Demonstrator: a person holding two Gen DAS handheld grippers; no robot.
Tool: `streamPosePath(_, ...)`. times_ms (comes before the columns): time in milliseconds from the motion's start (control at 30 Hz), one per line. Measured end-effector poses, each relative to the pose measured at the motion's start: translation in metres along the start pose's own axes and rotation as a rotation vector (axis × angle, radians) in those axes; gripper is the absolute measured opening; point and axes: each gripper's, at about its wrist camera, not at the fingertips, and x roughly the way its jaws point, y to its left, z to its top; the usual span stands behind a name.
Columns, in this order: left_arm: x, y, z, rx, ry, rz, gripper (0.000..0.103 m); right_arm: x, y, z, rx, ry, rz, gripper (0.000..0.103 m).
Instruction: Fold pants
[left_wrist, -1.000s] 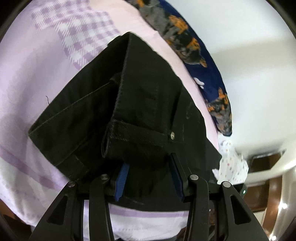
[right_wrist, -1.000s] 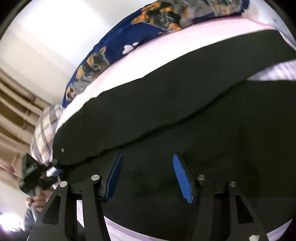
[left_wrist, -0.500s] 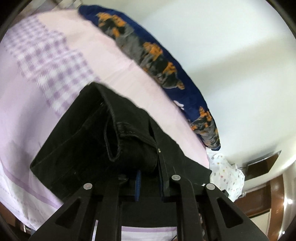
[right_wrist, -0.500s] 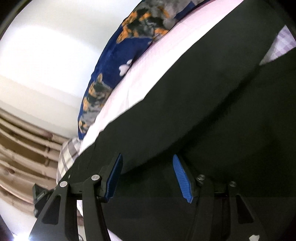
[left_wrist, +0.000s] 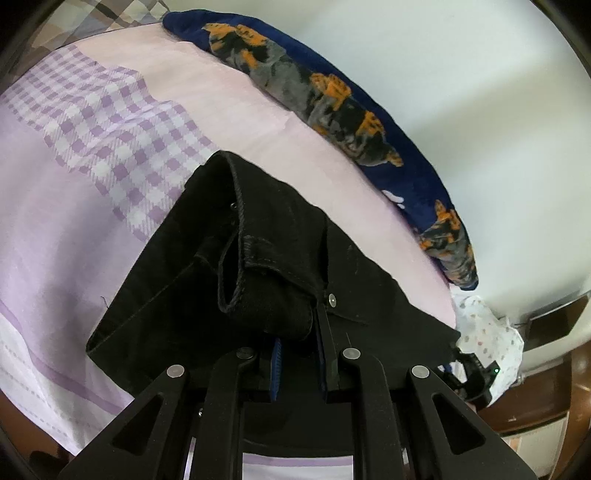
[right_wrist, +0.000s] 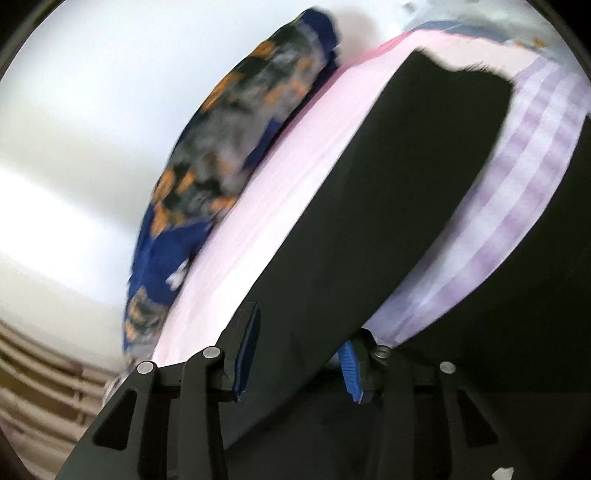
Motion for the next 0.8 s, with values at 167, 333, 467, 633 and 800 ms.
streamPosePath(167, 0.009, 0.004, 0.001, -0.001, 0.022, 0.041, 0.015, -0.006, -0.024, 0.032, 0.07, -0.027, -0.025, 0.014)
streamPosePath(333, 0.015, 0.005, 0.002, 0.014, 0.034, 0.075, 0.015, -0.013, -0.033, 0.053, 0.084, -0.063, -0.06, 0.01)
streamPosePath(467, 0.018, 0.002, 0.007, 0.049, 0.046, 0.105, 0.015, -0.022, -0.022, 0.054, 0.03, -0.059, -0.111, 0.005)
streamPosePath(633, 0.012, -0.002, 0.018, 0.096, 0.059, 0.11, 0.015, -0.054, 0.005, 0.048, -0.112, -0.095, -0.177, 0.004)
streamPosePath(800, -0.001, -0.007, 0.025, 0.171, 0.084, 0.092, 0.015, -0.093, 0.029, 0.035, -0.212, -0.142, -0.218, 0.004)
